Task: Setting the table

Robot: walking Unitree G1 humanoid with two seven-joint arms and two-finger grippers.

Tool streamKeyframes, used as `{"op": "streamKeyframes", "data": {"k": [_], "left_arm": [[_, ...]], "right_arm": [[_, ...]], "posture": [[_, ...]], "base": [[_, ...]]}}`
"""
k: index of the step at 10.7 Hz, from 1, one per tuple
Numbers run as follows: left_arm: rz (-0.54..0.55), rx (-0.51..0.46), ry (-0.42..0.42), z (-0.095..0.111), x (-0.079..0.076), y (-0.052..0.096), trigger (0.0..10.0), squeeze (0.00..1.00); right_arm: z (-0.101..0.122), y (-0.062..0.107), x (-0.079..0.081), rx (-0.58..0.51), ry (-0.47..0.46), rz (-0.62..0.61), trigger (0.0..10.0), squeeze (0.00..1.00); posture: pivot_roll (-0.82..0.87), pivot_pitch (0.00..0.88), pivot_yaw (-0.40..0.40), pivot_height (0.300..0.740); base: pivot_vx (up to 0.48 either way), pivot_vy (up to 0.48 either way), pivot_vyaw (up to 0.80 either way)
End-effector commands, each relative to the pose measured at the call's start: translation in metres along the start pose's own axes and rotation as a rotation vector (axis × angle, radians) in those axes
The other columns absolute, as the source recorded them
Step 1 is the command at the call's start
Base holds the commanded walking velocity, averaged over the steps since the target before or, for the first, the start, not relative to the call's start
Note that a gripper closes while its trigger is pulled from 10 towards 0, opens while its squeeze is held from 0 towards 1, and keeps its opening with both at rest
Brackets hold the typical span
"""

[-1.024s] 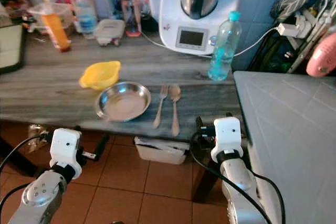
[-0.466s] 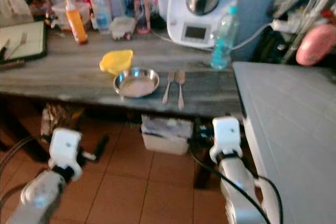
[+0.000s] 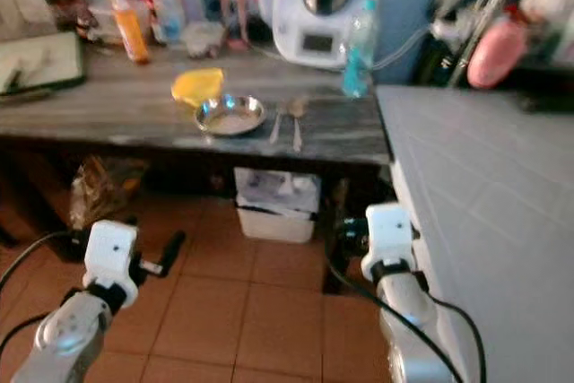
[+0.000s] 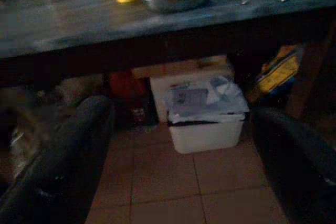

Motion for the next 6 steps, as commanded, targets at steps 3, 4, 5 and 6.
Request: {"op": "streamKeyframes", "data": {"k": [3,4,5,6], "left_arm": [[-0.005,0.007,-0.004,-0.0014,-0.0022,0.0001,10.0,0.0],[-0.009,0.005,-0.005,-0.0014,-0.0038,-0.0007,10.0,0.0],[-0.023,-0.021,-0.019,0.0021,-0.0055,-0.002,10.0,0.0],[-0.029,-0.06,-0.017,0.0068,-0.0084,-0.0044,10.0,0.0]], "right_arm": [[0.003,-0.0004,-0.0005,-0.009,0.007,-0.005,10.0,0.0],[0.0027,-0.0012,-0.0013,-0.01,0.009,-0.007,10.0,0.0],[0.0032,-0.0014,-0.0015,-0.011,0.012,-0.007,10.0,0.0],[0.0041,-0.0028,-0.0019,-0.013,0.014,-0.007,10.0,0.0]], "posture": [[0.11,0.0,0.011,0.74],[0.11,0.0,0.011,0.74],[0.11,0.0,0.011,0.74],[0.11,0.0,0.011,0.74]], "base": [[-0.303,0.0,0.0],[-0.307,0.0,0.0],[-0.289,0.0,0.0],[0.0,0.0,0.0]]}}
Point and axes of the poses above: a point about 5 cm out from each wrist's last joint towards the gripper, its own y axis pointing back from the gripper into the wrist, its own z axis along the axis of the wrist's last joint, x = y × z, the point moved 4 cm from there along -y, pointing out of the wrist towards the gripper, and after that the axes turned 3 degrees about y, right-handed, at the moved point
